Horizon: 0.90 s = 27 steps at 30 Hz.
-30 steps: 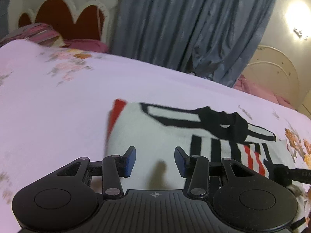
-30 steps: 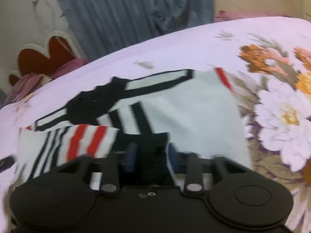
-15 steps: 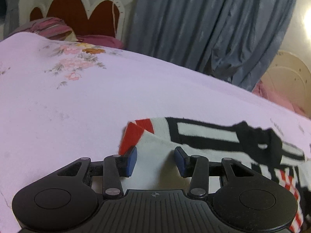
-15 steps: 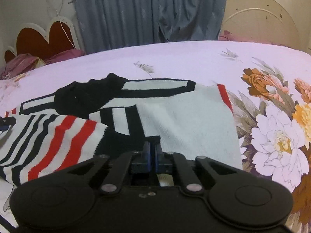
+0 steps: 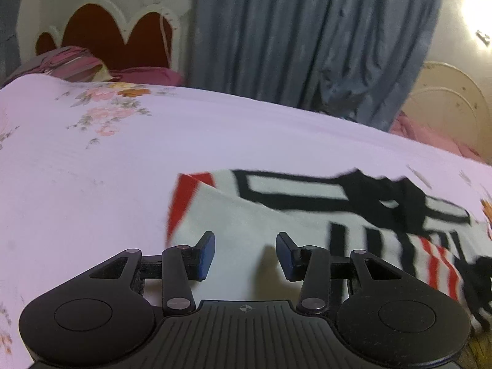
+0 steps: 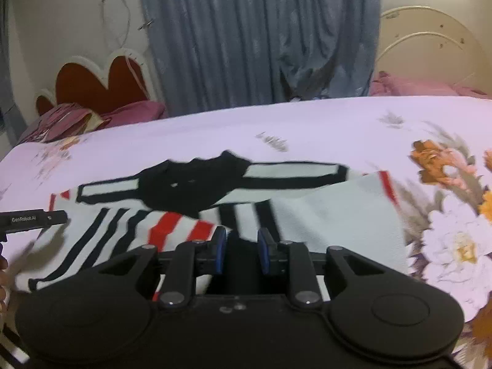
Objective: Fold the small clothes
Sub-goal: 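Smooth the folded side flat with the left tool while the right tool releases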
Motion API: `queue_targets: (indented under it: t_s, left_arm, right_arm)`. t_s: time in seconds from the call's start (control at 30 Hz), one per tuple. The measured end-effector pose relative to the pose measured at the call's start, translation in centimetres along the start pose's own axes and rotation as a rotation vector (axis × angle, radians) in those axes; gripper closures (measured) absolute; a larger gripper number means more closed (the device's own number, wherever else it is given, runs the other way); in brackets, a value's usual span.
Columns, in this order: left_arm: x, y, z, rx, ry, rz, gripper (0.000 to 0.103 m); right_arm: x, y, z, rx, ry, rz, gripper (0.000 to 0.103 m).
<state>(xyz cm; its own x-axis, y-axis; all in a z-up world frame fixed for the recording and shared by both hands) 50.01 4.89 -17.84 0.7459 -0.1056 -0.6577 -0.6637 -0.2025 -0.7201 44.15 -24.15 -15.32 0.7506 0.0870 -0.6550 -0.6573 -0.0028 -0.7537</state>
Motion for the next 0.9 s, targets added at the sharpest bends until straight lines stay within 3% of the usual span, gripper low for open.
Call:
queue_targets:
  t_s: [0.27,0.4,0.73,0.9]
  left_arm:
    - [-0.1,2.0,-2.8,0.094,-0.032,0.026,0.057]
    - [0.0,2.2,-2.9,0.099,-0.037,0.026,0.054]
    - [-1.2,1.9,-1.8,0.087,-0.031,0.029,0.053]
    - [-4.7,3.3,-1.6,0.082,0.013,0.004,0.052]
  right_arm:
    - [2.1,-1.0,4.3,-0.087,-0.040,0.027,0.079]
    - [3.8,-0.5,5.4,-0.173,-0.010,0.076,0.079]
    - [2.7,1.1,0.9,-0.164,0.112,0.099,0.079]
    - [-0.7,1.3,1.0,-0.113,0.052,0.051,0.075]
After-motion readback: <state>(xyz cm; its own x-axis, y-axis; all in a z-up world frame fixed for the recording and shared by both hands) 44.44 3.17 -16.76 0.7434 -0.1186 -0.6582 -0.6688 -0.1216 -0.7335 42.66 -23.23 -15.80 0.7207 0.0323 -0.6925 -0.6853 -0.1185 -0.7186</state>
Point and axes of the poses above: each gripper's, at about its wrist camera, not at the fingertips, and x roughly the way its jaws point, z to its left, y to its underside, the point moved 3 cm from there along x, roughly the way its jaws point, and after that the axes turned 8 degrees about -x, right-handed, at the moved point
